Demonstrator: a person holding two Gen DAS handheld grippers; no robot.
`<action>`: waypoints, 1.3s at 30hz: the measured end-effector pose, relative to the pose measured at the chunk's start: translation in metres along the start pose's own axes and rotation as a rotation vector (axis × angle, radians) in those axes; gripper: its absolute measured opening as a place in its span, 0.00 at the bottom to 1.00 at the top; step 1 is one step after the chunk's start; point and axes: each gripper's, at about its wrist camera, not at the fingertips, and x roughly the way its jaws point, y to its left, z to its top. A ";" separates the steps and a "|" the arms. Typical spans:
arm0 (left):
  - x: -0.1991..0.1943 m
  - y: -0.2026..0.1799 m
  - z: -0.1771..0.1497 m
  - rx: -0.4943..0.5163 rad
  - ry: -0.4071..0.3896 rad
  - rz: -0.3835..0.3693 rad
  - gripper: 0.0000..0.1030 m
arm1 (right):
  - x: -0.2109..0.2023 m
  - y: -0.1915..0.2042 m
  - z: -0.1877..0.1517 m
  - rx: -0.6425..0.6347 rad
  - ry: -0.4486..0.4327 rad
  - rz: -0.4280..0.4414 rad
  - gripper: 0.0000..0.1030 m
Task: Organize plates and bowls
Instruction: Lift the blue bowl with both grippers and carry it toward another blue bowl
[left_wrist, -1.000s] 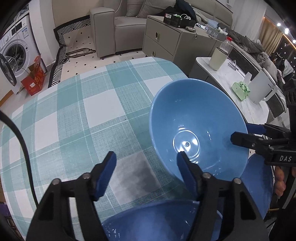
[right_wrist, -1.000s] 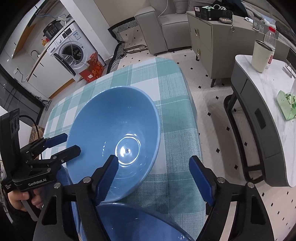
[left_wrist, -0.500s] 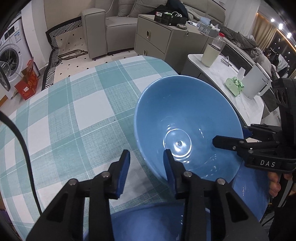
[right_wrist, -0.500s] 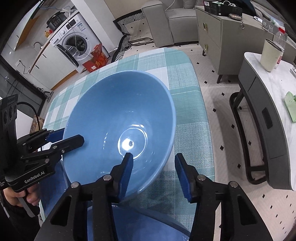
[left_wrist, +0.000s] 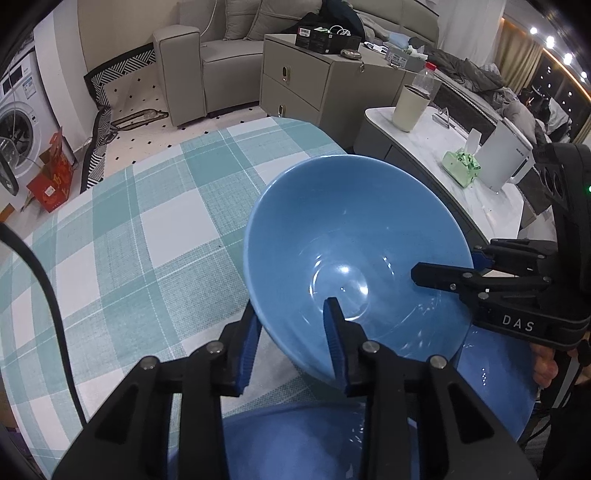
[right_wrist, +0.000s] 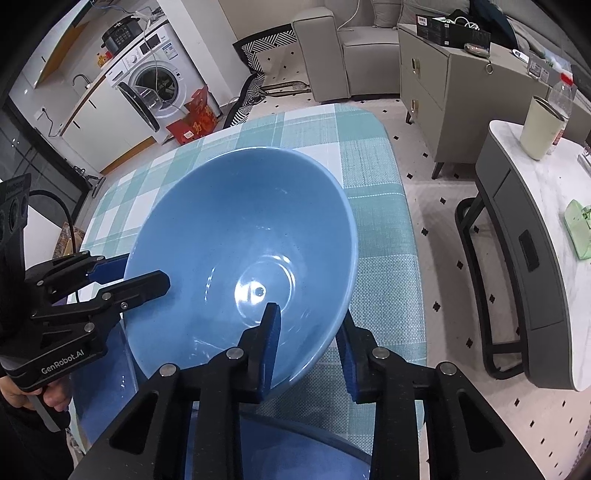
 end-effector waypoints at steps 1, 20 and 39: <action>0.000 0.000 0.000 0.001 0.001 -0.001 0.32 | 0.000 0.000 0.000 0.001 -0.001 0.001 0.29; -0.006 0.001 -0.001 0.007 -0.017 0.008 0.22 | -0.004 -0.004 0.002 0.013 -0.012 0.002 0.28; -0.010 -0.005 -0.001 0.031 -0.039 0.046 0.22 | -0.009 -0.002 0.001 -0.010 -0.046 -0.007 0.28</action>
